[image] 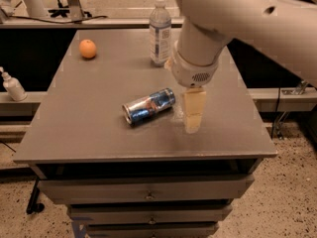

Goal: Knock redbull can over

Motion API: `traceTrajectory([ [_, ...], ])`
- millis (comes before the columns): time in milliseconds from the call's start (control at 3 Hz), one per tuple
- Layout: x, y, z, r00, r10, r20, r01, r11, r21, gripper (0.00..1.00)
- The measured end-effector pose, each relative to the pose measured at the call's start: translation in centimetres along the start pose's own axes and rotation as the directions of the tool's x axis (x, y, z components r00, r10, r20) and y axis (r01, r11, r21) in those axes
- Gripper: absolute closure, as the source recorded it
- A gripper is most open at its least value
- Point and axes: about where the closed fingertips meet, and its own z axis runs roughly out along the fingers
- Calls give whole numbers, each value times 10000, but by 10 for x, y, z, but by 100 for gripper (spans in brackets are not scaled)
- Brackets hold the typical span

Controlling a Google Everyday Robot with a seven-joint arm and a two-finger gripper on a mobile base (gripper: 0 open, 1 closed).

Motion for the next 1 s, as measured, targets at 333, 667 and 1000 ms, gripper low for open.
traceTrajectory([
  [333,45,-7,-22,9880,988,1186,-1004,9949,69,0],
  [667,99,-10,-43,9549,1980,2213,-2007,9796,-103,0],
  [1000,100,-22,-57,9477,1988,2496,-2098,9776,181,0],
])
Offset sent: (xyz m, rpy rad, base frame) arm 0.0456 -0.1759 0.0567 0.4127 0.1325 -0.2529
